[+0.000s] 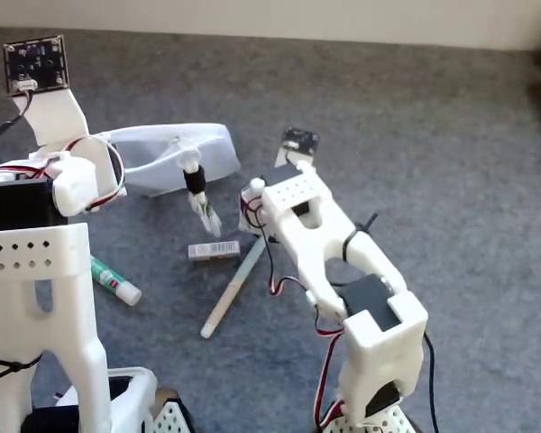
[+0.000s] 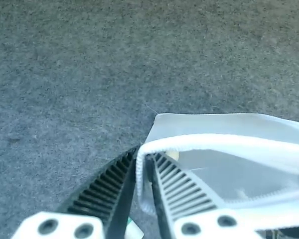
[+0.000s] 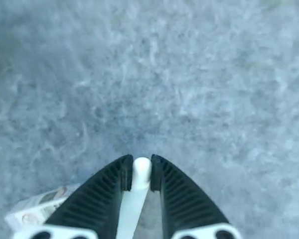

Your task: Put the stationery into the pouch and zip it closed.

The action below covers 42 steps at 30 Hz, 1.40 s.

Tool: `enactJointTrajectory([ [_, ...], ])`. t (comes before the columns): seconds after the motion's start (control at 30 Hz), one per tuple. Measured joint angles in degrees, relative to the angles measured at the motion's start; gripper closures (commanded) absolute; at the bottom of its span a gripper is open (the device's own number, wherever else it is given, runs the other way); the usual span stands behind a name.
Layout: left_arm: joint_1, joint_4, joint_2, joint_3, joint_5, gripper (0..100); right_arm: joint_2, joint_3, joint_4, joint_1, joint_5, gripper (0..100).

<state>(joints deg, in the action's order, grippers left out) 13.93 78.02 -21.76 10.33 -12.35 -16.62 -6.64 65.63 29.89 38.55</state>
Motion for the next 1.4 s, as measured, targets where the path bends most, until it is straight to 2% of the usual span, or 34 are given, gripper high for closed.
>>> enactJointTrajectory([
  [0.07,0.0,0.0,0.0,0.0,0.0,99,1.93,0.53,2.11,0.0,-0.26,99.3],
  [0.27,0.0,0.0,0.0,0.0,0.0,99,9.49,0.53,5.8,0.09,-8.09,99.3],
  [0.6,0.0,0.0,0.0,0.0,0.0,99,25.58,-1.67,6.15,0.09,-9.41,99.3],
  [0.83,0.0,0.0,0.0,0.0,0.0,99,41.41,-5.27,6.24,0.09,-14.24,99.3],
  [1.13,0.0,0.0,0.0,0.0,0.0,99,58.2,-5.54,6.07,0.09,-14.68,99.4],
  [1.4,0.0,0.0,0.0,0.0,0.0,99,69.1,-5.54,-1.05,3.52,-14.68,99.4],
])
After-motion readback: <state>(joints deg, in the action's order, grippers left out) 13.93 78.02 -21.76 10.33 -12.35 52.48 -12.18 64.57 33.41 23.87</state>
